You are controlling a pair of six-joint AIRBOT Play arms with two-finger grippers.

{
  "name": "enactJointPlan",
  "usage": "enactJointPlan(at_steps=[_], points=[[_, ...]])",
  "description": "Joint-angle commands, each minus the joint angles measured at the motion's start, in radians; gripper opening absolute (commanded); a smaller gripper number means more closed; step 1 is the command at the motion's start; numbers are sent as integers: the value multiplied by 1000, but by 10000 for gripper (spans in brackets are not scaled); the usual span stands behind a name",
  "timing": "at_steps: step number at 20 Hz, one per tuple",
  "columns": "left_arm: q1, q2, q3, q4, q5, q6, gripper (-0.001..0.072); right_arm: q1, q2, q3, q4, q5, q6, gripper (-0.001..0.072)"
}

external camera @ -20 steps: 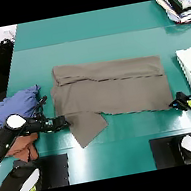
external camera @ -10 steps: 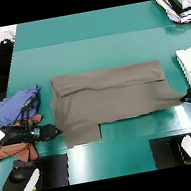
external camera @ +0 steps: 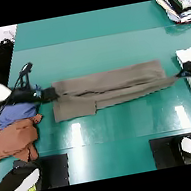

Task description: Fold the shirts.

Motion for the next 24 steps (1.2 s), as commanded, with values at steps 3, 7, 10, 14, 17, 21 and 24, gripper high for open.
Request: enactJointPlan(at_steps=[3,7,10,14,17,21,24], points=[[1,-335,258,10,116,25,22,83,-300,255,2,-20,32,17],[0,-360,328,9,216,24,226,73,-439,402,77,-19,38,19],[0,-359,365,9,176,24,552,39,-499,483,130,10,35,434],[0,-360,422,3,28,25,502,-36,-509,479,135,84,-37,460],[0,-360,417,-21,-18,37,22,-105,-513,406,138,77,-89,588],[0,-363,417,-61,-18,37,22,-129,-593,377,152,98,-131,583],[0,-364,417,-82,-16,37,22,-113,-654,377,256,95,-149,572]])
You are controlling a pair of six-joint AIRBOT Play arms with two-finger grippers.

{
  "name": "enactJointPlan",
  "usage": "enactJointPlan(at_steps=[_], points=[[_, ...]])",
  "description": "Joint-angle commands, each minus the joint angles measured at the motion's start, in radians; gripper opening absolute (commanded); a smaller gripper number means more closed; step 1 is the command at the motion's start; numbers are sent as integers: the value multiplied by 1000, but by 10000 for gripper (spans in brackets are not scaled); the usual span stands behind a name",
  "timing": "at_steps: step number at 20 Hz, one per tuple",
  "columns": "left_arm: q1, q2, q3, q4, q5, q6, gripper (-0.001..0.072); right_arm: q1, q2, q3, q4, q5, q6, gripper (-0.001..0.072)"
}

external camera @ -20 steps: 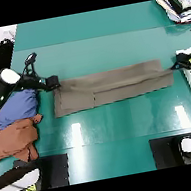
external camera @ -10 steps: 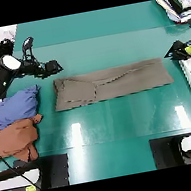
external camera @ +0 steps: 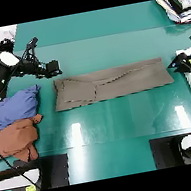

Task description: Fold the shirts.

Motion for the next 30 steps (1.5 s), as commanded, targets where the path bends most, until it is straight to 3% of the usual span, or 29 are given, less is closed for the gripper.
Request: enactJointPlan(at_steps=[1,2,4,6,9,12,17,23,30], points=[[-9,-2,1,-23,-1,2,22,13,-70,-7,92,8,-33,570],[-25,-4,1,-24,13,1,22,26,-84,-7,88,7,-37,567],[-74,-21,2,-25,50,-3,21,61,-105,-7,88,5,-45,466],[-137,-57,2,-27,92,-4,21,85,-106,-7,92,3,-81,264],[-232,-150,50,-58,125,-3,21,97,-61,-7,93,46,-155,17],[-330,-283,185,-60,121,-4,21,96,39,-7,172,50,-154,16],[-445,-496,388,-85,89,-16,20,174,237,6,433,52,-108,16],[-465,-586,457,-153,93,-35,21,439,288,214,455,47,-13,16],[-461,-585,460,-141,68,-30,21,657,287,311,452,-5,-4,16]])
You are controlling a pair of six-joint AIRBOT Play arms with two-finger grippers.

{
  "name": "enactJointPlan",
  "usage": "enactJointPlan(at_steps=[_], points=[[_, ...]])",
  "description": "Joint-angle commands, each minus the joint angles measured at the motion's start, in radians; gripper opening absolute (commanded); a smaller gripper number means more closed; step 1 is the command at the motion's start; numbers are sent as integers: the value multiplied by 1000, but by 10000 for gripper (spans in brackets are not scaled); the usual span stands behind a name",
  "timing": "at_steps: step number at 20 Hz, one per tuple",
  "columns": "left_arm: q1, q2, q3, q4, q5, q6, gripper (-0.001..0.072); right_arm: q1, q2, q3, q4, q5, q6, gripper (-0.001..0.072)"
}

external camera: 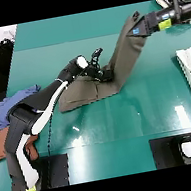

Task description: Fold the shirts.

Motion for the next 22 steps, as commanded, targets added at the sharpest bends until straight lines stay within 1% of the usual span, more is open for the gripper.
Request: enactJointPlan(at_steps=[1,3,4,7,9,12,13,14,15,17,18,19,20,21,22], points=[[13,-2,19,3,-43,3,21,95,-1,29,2,-29,10,16],[48,6,66,42,-128,2,20,130,-15,29,3,-33,-9,16],[72,32,72,89,-156,2,20,149,-24,29,2,-37,-13,16],[167,154,72,289,-224,2,21,226,-60,29,3,-83,-14,17],[265,254,72,410,-276,3,21,305,-97,29,4,-150,-37,17],[419,385,72,489,-327,3,22,462,-184,29,3,-285,-68,22],[468,422,72,494,-335,3,22,511,-216,29,3,-327,-81,88],[507,452,72,494,-335,3,22,559,-250,29,3,-368,-105,232],[543,478,72,493,-333,3,22,595,-278,29,3,-391,-137,299],[586,510,72,492,-341,3,22,639,-323,29,3,-407,-198,494],[595,516,71,492,-351,3,22,641,-337,29,2,-399,-201,513],[595,518,71,493,-362,3,21,632,-343,29,2,-368,-201,510],[595,518,71,487,-369,3,22,615,-343,29,0,-337,-200,485],[592,518,69,478,-372,3,22,586,-342,29,0,-289,-192,406],[592,518,69,462,-372,3,22,550,-341,28,-1,-236,-165,406]])
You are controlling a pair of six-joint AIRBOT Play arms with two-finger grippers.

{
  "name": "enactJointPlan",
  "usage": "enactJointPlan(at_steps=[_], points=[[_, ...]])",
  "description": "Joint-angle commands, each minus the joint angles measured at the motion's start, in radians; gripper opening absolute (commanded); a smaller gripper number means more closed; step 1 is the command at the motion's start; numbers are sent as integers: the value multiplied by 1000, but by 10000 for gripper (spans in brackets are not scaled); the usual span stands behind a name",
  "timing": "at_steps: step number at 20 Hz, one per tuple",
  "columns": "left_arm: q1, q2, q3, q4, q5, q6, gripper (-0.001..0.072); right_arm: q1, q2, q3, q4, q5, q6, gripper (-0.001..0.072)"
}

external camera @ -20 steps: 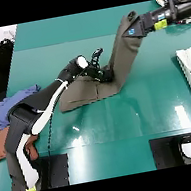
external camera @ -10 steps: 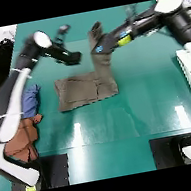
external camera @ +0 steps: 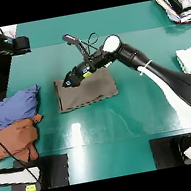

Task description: Fold the shirts.

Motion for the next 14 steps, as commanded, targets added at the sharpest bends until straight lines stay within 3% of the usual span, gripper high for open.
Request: enactJointPlan(at_steps=[1,5,8,11,12,13,14], points=[[18,16,-1,-38,-19,0,22,-72,-17,0,-6,140,29,406],[18,16,-1,-75,-34,0,22,-254,31,-103,-154,227,122,405],[18,16,-1,-77,-34,0,22,-393,103,-263,-266,192,167,405],[18,16,-1,-77,-29,0,22,-512,148,-412,-262,100,167,410],[18,16,-1,-77,-26,0,22,-535,148,-447,-255,77,167,475],[18,16,-1,-77,-24,0,22,-548,145,-478,-248,50,167,594],[18,16,-1,-77,-20,0,22,-547,136,-496,-229,38,166,595]])
